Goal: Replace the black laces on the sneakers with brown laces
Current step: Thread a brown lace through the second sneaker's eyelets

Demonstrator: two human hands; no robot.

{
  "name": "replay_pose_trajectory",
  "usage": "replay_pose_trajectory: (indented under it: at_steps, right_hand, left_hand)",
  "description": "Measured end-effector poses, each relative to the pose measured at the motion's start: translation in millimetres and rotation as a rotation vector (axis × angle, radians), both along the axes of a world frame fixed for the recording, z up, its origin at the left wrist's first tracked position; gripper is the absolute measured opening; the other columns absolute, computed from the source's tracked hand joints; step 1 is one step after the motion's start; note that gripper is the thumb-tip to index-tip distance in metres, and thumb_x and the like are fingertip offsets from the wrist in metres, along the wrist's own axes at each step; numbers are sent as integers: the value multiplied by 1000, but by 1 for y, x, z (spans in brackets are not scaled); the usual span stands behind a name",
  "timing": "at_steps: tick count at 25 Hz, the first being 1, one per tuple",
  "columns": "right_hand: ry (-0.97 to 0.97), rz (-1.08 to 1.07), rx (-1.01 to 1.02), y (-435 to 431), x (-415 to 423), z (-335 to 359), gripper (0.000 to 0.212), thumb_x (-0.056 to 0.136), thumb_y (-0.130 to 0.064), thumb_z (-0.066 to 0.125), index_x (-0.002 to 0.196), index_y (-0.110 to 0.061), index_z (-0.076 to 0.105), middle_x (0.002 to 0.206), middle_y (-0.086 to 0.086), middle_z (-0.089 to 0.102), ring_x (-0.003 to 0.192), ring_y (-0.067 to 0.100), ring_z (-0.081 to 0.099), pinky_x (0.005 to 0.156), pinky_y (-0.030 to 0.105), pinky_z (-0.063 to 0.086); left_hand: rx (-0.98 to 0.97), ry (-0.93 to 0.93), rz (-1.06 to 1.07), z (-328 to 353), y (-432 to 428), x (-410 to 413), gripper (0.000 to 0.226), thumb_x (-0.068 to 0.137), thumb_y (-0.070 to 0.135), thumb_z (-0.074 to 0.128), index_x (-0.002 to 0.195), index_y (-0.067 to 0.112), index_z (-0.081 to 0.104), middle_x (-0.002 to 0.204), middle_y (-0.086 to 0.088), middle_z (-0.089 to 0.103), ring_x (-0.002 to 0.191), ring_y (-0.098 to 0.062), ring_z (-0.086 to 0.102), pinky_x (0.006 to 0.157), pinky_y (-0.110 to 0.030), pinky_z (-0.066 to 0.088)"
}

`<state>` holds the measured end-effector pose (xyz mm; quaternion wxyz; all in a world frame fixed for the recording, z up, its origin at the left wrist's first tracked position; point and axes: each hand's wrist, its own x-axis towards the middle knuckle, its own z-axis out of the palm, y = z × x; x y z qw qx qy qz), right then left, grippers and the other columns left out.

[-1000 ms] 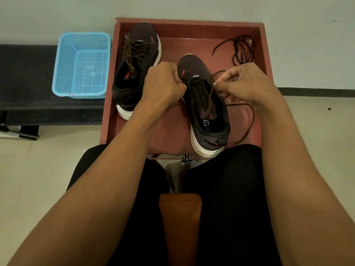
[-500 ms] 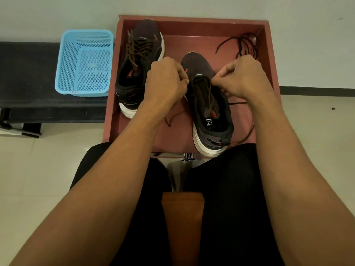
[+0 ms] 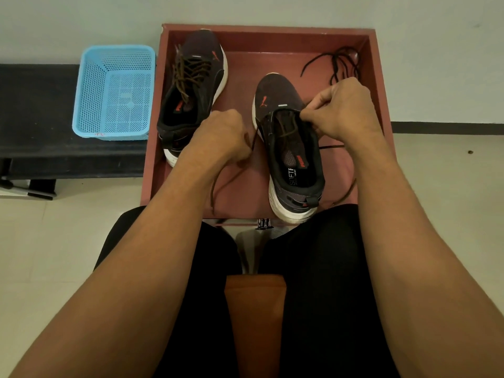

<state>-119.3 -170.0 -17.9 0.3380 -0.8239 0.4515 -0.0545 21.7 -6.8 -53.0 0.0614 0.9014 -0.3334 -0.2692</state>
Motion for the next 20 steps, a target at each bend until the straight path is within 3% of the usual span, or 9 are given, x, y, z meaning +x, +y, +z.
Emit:
replay_pose_trajectory:
  at_steps: [2, 4, 6, 9, 13, 16, 18, 20]
  right_hand:
    - [-2, -5, 19, -2, -1, -1, 8, 82, -22, 83, 75, -19, 80, 67, 3, 76, 58, 13, 75, 74, 34, 66]
    - [-2, -3, 40, -2, -2, -1, 7, 83, -21, 82, 77, -17, 80, 67, 5, 76, 58, 14, 76, 73, 34, 67]
    - [-5, 4, 39, -2, -2, 0, 8, 84, -21, 82, 77, -17, 80, 67, 5, 76, 59, 15, 76, 72, 34, 67]
    - [-7, 7, 51, 1, -2, 2, 8, 84, -21, 83, 78, -17, 79, 69, 4, 76, 57, 13, 75, 69, 33, 67]
    - [36, 12, 36, 3, 1, 2, 14, 85, -27, 85, 78, -17, 78, 68, 5, 76, 55, 13, 75, 65, 28, 65]
    - [53, 10, 1, 3, 3, 2, 11, 87, -24, 83, 81, -16, 80, 68, 6, 75, 55, 12, 74, 61, 24, 61]
    - [52, 1, -10, 3, 3, 2, 9, 87, -22, 83, 81, -16, 80, 68, 6, 74, 55, 13, 73, 61, 25, 62]
    - [51, -4, 0, 3, 3, 2, 9, 87, -21, 83, 80, -16, 80, 69, 6, 75, 55, 13, 74, 63, 26, 63]
  left_hand:
    - [-201, -32, 27, 3, -3, 3, 30, 89, 37, 73, 114, 20, 77, 113, -7, 74, 105, -28, 70, 96, -37, 57]
    - [-436, -23, 89, 9, -8, -1, 21, 96, 31, 70, 112, 21, 79, 105, 0, 78, 100, -15, 71, 92, -24, 53]
    - [-566, -36, 129, 8, -14, -7, 15, 95, 26, 72, 106, 25, 82, 97, 5, 78, 92, -8, 72, 90, -26, 57]
    - [-608, -59, 146, 4, -16, -11, 8, 91, 25, 75, 94, 26, 83, 85, 10, 76, 84, -7, 72, 86, -35, 61]
    - [-565, -80, 169, 7, -18, -13, 7, 89, 24, 75, 86, 26, 81, 71, 12, 67, 79, -12, 71, 82, -36, 62]
    - [-486, -84, 175, 7, -17, -13, 7, 86, 26, 74, 82, 27, 79, 76, 7, 71, 81, -19, 73, 81, -38, 63]
    - [-329, -101, 156, 7, -14, -7, 9, 82, 29, 73, 87, 26, 79, 92, -3, 75, 87, -26, 73, 82, -41, 63]
    - [-24, -24, 74, 9, -9, -4, 17, 85, 20, 74, 102, 17, 76, 105, -10, 74, 82, -26, 75, 73, -36, 63]
